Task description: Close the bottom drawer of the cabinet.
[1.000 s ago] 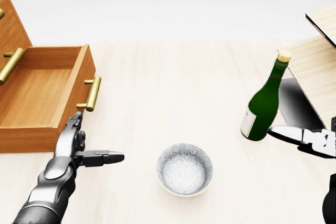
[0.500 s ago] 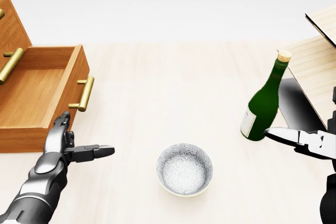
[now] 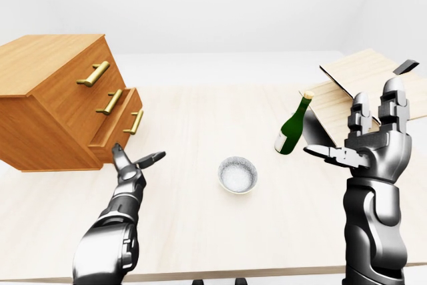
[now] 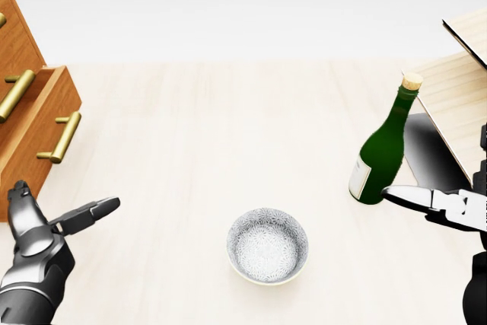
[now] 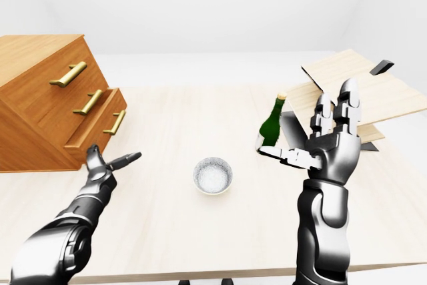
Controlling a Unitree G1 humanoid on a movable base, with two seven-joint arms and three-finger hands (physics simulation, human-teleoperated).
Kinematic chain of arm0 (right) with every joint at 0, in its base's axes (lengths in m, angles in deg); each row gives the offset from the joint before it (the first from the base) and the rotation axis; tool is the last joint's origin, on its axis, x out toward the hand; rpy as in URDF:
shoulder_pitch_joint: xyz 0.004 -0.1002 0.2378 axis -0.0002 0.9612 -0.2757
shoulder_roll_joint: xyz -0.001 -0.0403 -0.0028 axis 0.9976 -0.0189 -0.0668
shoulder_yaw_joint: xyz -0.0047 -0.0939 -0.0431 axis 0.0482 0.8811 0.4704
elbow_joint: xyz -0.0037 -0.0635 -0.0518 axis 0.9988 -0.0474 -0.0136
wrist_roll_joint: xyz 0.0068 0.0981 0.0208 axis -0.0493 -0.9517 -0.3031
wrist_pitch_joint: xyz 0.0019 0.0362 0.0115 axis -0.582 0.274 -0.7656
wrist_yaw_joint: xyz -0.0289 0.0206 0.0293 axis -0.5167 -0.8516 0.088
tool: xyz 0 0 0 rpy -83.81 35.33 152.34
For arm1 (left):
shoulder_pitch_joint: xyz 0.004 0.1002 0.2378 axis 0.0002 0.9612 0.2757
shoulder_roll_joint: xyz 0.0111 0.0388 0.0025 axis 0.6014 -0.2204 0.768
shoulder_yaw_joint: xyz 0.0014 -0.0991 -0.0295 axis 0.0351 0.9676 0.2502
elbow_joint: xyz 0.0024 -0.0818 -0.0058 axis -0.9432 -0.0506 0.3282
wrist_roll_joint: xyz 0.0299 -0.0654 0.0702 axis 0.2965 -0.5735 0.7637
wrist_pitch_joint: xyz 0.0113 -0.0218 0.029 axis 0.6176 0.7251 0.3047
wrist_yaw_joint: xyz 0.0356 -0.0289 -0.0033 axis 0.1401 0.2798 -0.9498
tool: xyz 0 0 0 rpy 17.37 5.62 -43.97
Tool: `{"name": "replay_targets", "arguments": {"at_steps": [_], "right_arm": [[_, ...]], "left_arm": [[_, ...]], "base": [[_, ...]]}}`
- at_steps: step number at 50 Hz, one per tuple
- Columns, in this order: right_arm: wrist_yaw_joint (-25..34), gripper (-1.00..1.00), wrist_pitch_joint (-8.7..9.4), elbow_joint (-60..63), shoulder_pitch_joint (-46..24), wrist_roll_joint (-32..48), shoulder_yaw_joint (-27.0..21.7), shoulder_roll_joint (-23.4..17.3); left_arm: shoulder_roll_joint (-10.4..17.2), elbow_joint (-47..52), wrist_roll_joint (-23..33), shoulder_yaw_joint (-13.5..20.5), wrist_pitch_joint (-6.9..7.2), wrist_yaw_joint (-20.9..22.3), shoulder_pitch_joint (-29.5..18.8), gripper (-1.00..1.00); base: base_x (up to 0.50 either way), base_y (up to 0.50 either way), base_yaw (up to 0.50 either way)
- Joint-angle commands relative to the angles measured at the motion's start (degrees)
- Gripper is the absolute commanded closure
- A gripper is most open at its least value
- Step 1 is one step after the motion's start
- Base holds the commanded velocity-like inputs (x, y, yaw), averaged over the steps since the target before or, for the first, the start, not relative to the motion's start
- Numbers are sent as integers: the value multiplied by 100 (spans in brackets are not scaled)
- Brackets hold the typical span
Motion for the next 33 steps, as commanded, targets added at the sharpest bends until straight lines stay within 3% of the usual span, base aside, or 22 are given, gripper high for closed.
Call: {"name": "replay_targets", "arguments": {"at_steps": [1,17,33], "right_arm": [[16,-100,0,-28,12,-11,19,10],[11,-100,0,21,7,-38,11,3],[20,-100,0,3,12,-32,17,11]], "left_arm": [[994,-108,-444,480,0,-913,317,-100],[1396,-19,-844,629,0,-913,366,-100],[1381,-16,-926,580,0,-913,354,-100]], "base": [[0,0,0],[0,0,0],[0,0,0]]}}
